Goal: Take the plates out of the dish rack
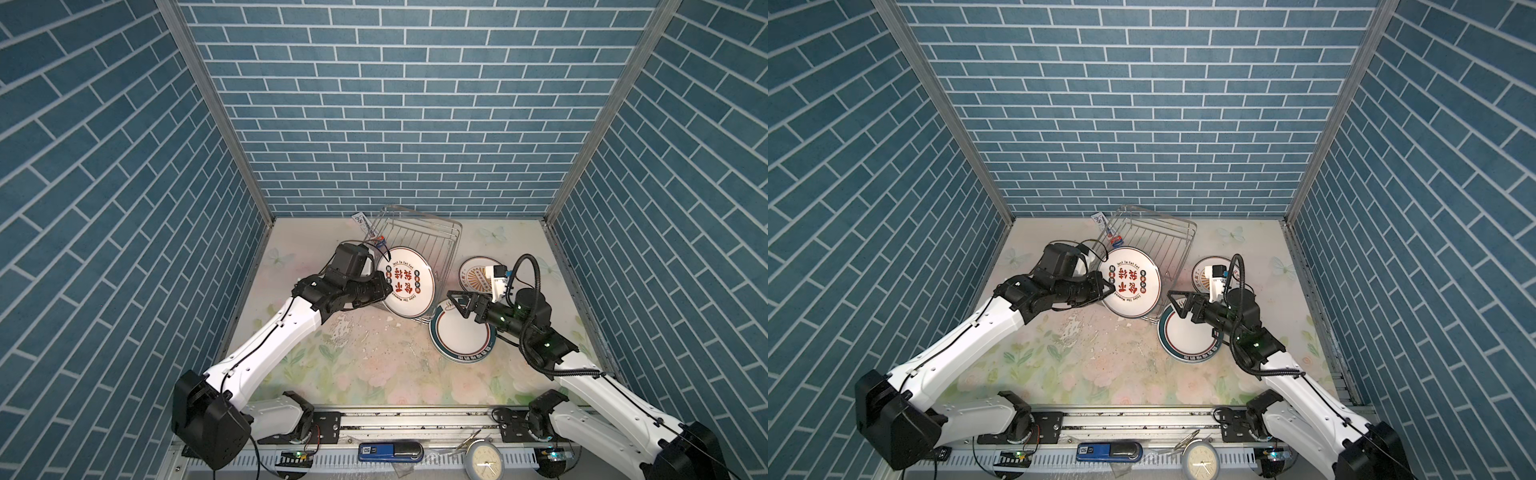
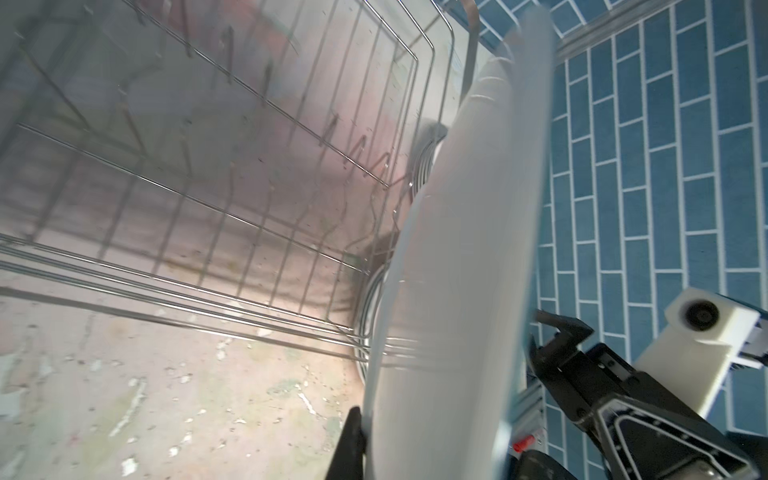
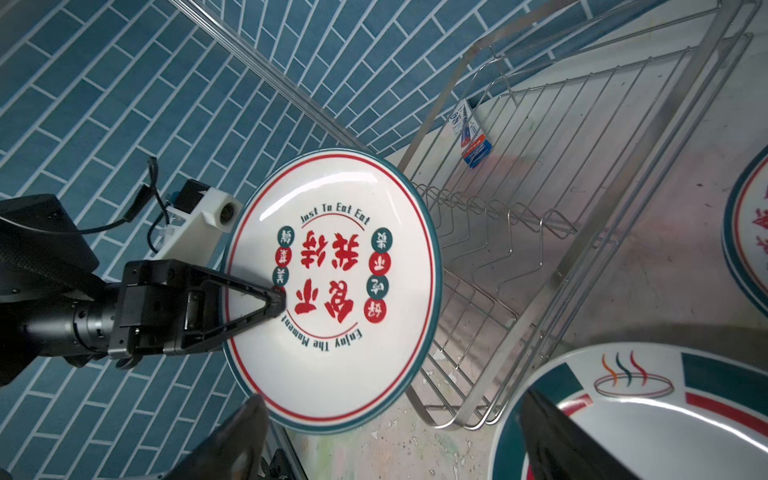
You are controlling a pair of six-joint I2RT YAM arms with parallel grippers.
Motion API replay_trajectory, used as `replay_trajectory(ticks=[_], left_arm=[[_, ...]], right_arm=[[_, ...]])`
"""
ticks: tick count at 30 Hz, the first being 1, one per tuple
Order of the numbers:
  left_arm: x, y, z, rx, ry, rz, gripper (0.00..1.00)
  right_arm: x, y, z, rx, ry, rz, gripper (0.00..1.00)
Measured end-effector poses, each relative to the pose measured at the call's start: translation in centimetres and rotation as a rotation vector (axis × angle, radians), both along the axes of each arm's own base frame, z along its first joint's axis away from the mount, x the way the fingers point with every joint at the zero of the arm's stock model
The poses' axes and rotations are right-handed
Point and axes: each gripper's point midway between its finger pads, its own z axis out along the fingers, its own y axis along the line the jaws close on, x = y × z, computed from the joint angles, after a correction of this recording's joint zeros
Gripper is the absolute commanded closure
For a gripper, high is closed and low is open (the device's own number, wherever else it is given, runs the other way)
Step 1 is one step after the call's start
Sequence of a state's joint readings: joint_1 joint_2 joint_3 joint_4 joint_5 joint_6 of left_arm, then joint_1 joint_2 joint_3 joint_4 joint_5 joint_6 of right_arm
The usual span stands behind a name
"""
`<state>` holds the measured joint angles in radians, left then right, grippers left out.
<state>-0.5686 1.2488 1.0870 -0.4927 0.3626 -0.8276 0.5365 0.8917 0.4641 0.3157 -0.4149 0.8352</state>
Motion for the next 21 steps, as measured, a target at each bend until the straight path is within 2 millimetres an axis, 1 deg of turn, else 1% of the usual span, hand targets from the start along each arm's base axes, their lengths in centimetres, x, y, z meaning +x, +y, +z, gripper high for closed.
replay_trajectory(ticks=[3, 7, 9, 13, 16, 19, 21], left_arm=[[-0.2, -1.6, 0.5, -0.072, -0.001, -0.008, 1.00], [-0.7, -3.7, 1.0, -0.160, -0.014, -0.036, 1.00], [-1.0, -4.2, 1.0, -0.179, -0.014, -0.046, 1.00], [-1.2, -5.1, 1.1, -0.224, -0.020, -0.064, 1.00], [-1.5, -5.8, 1.3, -0.243, -0.024, -0.085, 1.00], [-1.8, -6.3, 1.8, -0.263, -0.032, -0.105, 1.00], [-1.9, -6.5, 2.0, -0.272, -0.037, -0.116, 0.98]], right_arm=[[0.2, 0.3, 0.2, 0.034, 0.003, 0.004, 0.14], [0.6, 0.6, -0.3, 0.053, 0.025, 0.003, 0.16], [0.7, 0.7, -0.6, 0.061, 0.033, 0.003, 0.19], [1.0, 1.2, -0.8, 0.086, 0.038, 0.015, 0.36], [1.3, 1.6, -0.5, 0.113, 0.034, 0.028, 0.48], [1.5, 1.9, -0.1, 0.142, 0.018, 0.036, 0.65], [1.6, 1.8, 0.2, 0.174, 0.015, 0.031, 0.74]])
